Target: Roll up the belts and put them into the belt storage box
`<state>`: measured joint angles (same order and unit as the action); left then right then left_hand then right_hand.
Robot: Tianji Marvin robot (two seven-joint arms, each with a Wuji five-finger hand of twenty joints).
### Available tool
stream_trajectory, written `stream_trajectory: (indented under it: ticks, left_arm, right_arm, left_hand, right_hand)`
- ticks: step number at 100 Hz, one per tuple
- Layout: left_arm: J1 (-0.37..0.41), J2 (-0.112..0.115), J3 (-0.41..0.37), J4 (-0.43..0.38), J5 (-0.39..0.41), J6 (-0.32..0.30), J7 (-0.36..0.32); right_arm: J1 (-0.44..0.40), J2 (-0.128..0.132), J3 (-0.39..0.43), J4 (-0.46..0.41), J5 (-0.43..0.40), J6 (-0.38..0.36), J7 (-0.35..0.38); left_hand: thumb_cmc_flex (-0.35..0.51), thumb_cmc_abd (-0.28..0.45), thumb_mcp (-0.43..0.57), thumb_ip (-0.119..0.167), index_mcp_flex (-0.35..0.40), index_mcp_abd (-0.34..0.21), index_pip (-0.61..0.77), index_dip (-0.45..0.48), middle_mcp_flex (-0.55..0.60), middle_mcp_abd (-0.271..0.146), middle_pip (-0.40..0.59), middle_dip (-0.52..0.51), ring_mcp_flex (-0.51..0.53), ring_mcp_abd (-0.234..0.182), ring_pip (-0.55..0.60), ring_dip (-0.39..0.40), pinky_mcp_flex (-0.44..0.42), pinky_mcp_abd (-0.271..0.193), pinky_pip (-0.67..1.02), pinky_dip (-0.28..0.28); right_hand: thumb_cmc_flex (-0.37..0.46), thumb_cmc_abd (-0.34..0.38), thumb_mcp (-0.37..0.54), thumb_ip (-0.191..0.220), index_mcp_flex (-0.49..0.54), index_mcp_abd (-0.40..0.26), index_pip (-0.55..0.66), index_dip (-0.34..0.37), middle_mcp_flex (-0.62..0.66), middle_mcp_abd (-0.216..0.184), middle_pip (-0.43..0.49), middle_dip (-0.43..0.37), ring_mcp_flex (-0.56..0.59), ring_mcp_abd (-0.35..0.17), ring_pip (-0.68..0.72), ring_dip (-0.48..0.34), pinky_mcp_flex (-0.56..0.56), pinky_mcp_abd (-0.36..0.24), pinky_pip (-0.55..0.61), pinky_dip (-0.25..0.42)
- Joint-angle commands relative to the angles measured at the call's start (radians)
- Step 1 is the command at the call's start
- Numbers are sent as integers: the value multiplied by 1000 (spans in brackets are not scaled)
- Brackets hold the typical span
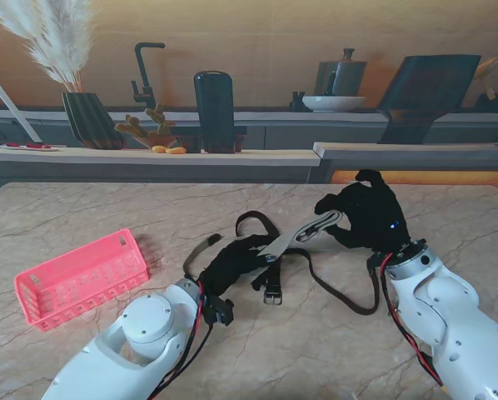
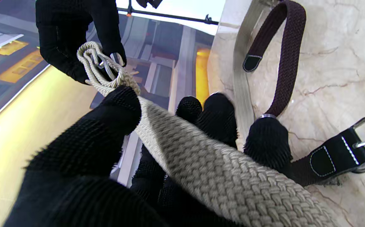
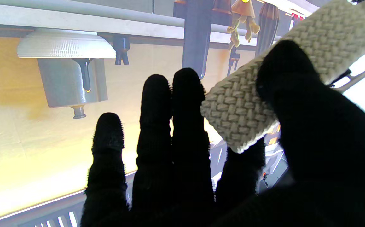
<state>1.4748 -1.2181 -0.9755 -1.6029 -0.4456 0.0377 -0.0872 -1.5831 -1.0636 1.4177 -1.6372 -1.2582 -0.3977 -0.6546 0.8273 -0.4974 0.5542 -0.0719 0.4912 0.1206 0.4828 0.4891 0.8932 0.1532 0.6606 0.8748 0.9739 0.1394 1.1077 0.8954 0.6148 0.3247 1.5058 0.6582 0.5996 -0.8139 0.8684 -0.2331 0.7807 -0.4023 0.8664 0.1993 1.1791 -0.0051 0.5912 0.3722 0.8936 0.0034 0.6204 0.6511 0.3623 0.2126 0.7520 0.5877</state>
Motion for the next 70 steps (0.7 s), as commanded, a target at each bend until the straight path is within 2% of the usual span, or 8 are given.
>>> stream_trajectory:
  ticks: [1,7,16,24,40,50,58,70]
  left_arm:
    - [5,-3,16,-5,13,3,-14]
    - [-1,-3,28,1,23,-5,-17]
    - [-11,-7,50,12,54,-19,3]
    - [-17,-15,66,25,65,-28,28]
    - [-24,-39,84,47,53,-26,91]
    - [-24,-57,92,64,18,-59,135]
    - [-20,-73,101,72,1,-95,183]
    - [-19,-91,114,84,12,-153,254]
  right_arm:
    - [8,-2,-17,2,9,13,-17]
    - [20,-5,-39,17,19,20,-26]
    - [45,-13,-81,45,45,37,-42]
    - [68,-24,-120,68,84,51,-50]
    - [105,-45,-193,100,145,79,-67]
    - [121,-59,-232,117,188,89,-71]
    - [131,-68,-259,129,220,95,-70]
    - [144,-78,-297,151,250,96,-68]
  left_hand:
    - [-89,-32,35,9,14,-14,38,7,6,-29,92,-36,95,-142,214,80,101,-49,211,32]
    - [-144,-40,25,3,10,-11,34,4,-3,-33,142,-6,142,-214,317,125,185,-89,308,27]
    - [-180,-48,26,-1,6,-13,32,3,-20,-34,149,24,162,-252,360,150,220,-120,357,24]
    - [-189,-40,14,-4,2,-16,29,2,-49,-23,131,26,144,-253,356,155,205,-124,353,20]
    - [-171,-10,-29,0,-5,-24,17,4,-92,-6,30,-11,92,-206,309,154,134,-83,282,42]
    - [-168,-4,-43,3,-27,-35,3,1,-142,1,-90,-137,35,-162,248,135,58,-65,199,60]
    - [-183,-6,-37,1,-67,-51,-17,-10,-212,2,-201,-259,-56,-89,135,108,-58,-39,78,63]
    - [-217,-8,-31,-2,-151,-72,-43,-27,-299,-17,-271,-340,-155,-58,18,84,-161,-52,-24,48]
  right_hand:
    - [74,93,68,40,118,31,213,48,39,-7,47,1,-36,-14,15,3,-22,23,18,-17]
    - [74,96,64,42,115,30,212,49,36,-9,50,1,-39,-16,17,2,-25,24,19,-18]
    - [73,103,58,45,108,28,211,52,31,-14,53,0,-44,-16,18,1,-29,24,22,-20]
    - [80,112,44,53,98,29,214,56,23,-11,62,-3,-54,-14,26,-1,-37,23,27,-24]
    - [80,119,36,57,92,30,215,55,17,-13,69,-9,-61,-14,31,-3,-44,23,32,-29]
    - [82,123,34,59,88,29,217,55,14,-14,74,-11,-64,-14,35,-5,-49,24,35,-32]
    - [83,124,32,60,87,29,218,54,12,-14,77,-14,-65,-15,37,-6,-52,24,37,-34]
    - [83,122,29,61,87,30,220,52,12,-13,81,-16,-67,-13,40,-8,-54,26,39,-37]
